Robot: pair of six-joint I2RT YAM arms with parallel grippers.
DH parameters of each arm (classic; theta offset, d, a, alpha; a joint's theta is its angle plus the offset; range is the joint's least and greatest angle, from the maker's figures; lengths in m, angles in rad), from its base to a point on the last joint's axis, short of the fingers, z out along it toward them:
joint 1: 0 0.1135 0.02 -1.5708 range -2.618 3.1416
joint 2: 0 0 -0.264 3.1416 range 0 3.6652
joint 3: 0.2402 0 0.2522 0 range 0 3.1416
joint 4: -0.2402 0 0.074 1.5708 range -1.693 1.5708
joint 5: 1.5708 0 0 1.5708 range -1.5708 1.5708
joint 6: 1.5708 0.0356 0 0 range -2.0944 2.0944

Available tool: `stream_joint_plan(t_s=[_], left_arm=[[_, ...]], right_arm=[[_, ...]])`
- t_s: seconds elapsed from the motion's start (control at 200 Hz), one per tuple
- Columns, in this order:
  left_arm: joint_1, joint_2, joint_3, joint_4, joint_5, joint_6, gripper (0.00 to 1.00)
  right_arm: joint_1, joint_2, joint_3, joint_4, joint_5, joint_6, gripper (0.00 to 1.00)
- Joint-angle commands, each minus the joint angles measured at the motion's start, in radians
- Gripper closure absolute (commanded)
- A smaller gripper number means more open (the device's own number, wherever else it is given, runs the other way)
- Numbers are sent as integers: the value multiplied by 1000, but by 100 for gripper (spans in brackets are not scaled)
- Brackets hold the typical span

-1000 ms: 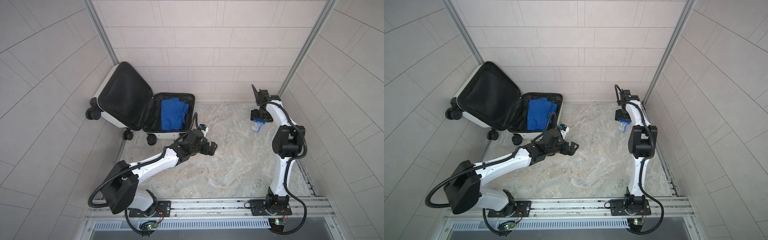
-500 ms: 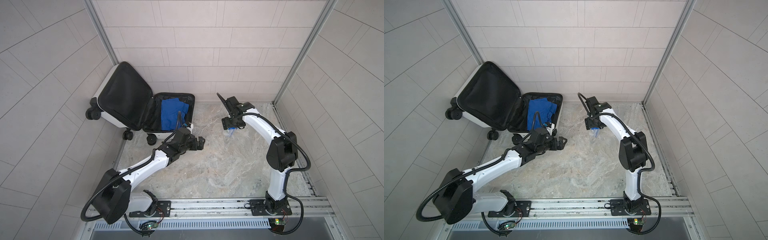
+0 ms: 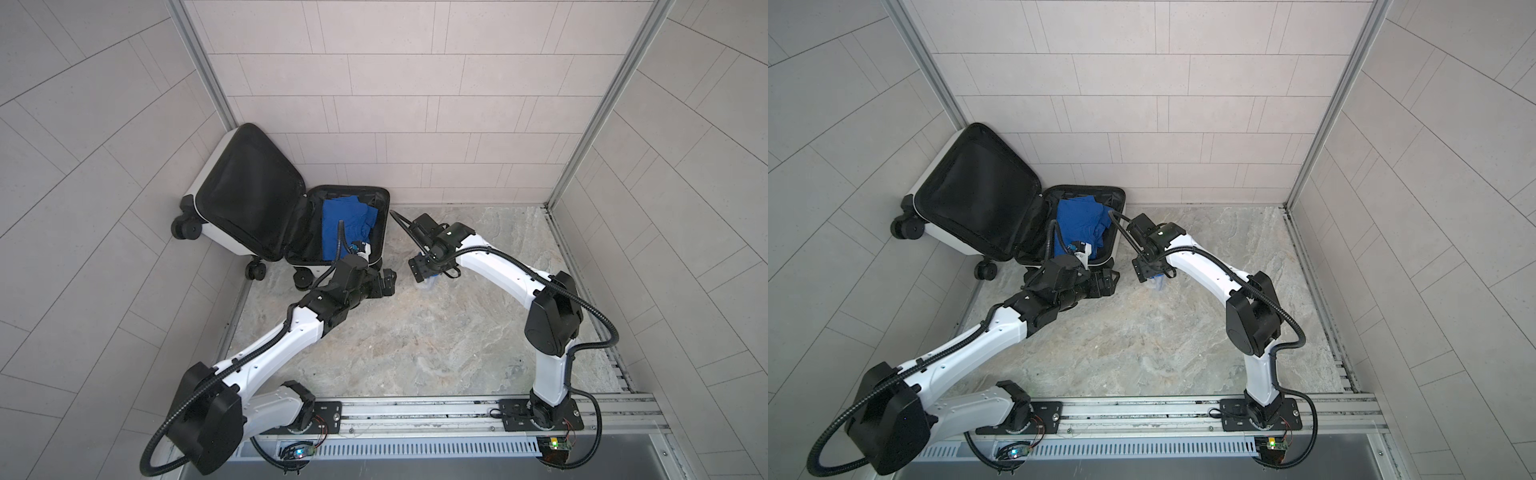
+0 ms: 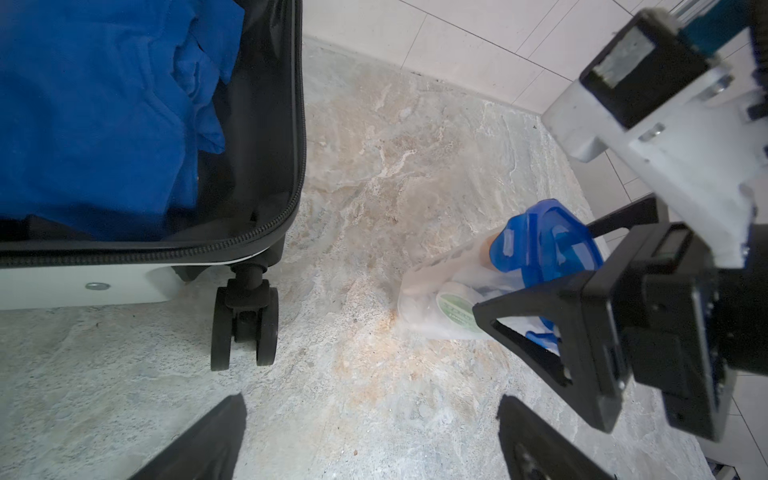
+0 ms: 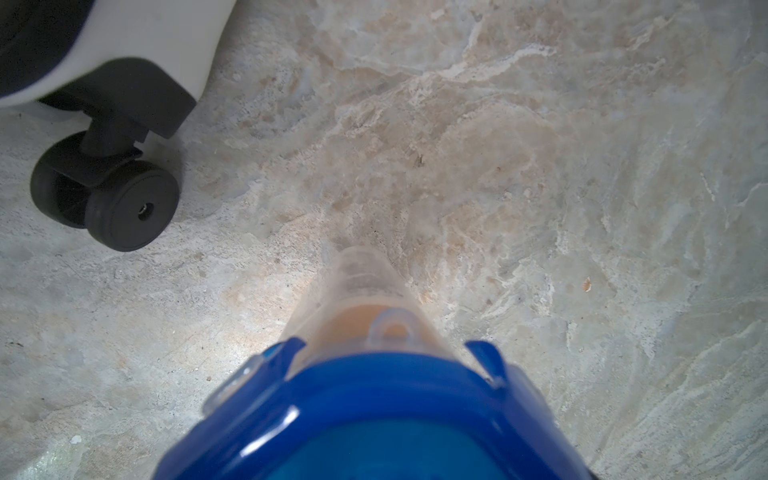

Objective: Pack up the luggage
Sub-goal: 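Lift the container with the right gripper and carry it toward the suitcase, then carry the blue-lidded container toward the suitcase while the left gripper moves to the suitcase edge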

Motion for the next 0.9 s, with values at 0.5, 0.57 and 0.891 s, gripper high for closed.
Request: stream_joint_plan(t_s=[0.5,0.57,0.891], left_arm=[[7,-48,-15,-44,-42,2,0],[7,-51,-13,-48,-43,3,0],[7,-56,-13,-56,-51,7,0]], right_arm=[[8,4,-95,68,11,40,0],[9,-4,-94,68,10,43,0],[16,-47,-71,46,45,50,0]])
